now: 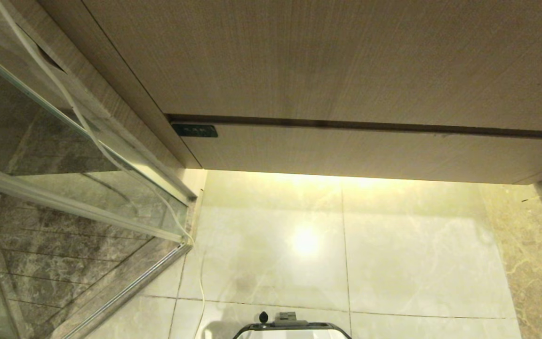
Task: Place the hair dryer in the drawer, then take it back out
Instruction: Pull open the drawer
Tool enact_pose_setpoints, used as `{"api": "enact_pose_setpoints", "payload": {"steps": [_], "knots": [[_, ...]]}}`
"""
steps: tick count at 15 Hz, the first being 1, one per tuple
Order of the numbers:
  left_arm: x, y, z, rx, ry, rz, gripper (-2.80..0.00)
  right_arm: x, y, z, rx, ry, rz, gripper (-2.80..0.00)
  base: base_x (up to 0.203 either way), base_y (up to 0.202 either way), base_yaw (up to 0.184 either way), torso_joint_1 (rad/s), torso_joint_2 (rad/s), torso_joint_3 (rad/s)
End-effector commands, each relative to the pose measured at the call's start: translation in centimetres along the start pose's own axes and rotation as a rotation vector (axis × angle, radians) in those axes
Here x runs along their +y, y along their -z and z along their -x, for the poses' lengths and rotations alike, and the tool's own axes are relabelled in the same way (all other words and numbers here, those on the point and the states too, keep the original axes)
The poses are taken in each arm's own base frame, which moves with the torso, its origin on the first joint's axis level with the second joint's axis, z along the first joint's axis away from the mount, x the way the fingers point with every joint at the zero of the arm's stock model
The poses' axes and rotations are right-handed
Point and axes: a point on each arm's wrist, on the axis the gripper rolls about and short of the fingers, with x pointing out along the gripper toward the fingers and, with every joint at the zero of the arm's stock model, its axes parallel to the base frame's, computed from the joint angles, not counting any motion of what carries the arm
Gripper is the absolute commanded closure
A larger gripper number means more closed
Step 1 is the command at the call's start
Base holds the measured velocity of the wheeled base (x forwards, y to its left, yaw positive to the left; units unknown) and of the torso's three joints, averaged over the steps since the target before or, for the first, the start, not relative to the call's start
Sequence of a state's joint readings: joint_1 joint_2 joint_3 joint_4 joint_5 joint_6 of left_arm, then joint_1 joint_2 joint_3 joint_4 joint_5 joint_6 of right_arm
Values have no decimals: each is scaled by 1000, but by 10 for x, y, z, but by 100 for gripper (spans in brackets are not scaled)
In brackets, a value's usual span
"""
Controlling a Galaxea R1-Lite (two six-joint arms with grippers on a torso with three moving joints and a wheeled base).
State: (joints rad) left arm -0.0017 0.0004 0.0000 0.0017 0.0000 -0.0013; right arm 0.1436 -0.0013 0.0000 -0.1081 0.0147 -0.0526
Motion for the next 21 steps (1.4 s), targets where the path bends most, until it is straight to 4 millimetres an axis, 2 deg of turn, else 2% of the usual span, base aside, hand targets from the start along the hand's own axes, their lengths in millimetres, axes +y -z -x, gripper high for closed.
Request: {"api": "enact_pose_setpoints", "payload": {"steps": [1, 9, 11, 13, 14, 17, 19, 21], "knots": [[0, 0, 0, 1, 0, 0, 0, 1, 12, 1, -1, 0, -5, 0, 0, 0, 0, 0, 0, 0], [0, 0, 0, 1, 0, 0, 0, 1, 11, 1, -2, -9, 42, 0, 0, 0, 0, 0, 0, 0], [0, 0, 0, 1, 0, 0, 0, 0, -1, 5, -23, -9, 43, 0, 0, 0, 0, 0, 0, 0], [0, 0, 0, -1, 0, 0, 0, -1, -27, 15, -68, -23, 44, 0, 0, 0, 0, 0, 0, 0], [0, 0, 0, 0, 0, 0, 0, -1, -48, 25, -103, -30, 46, 0, 0, 0, 0, 0, 0, 0], [0, 0, 0, -1, 0, 0, 0, -3, -105, 69, -220, -34, 52, 0, 0, 0, 0, 0, 0, 0], [0, 0, 0, 0, 0, 0, 0, -4, -135, 94, -284, -32, 58, 0, 0, 0, 0, 0, 0, 0], [0, 0, 0, 0, 0, 0, 0, -7, -173, 85, -245, -35, 57, 0, 0, 0, 0, 0, 0, 0]]}}
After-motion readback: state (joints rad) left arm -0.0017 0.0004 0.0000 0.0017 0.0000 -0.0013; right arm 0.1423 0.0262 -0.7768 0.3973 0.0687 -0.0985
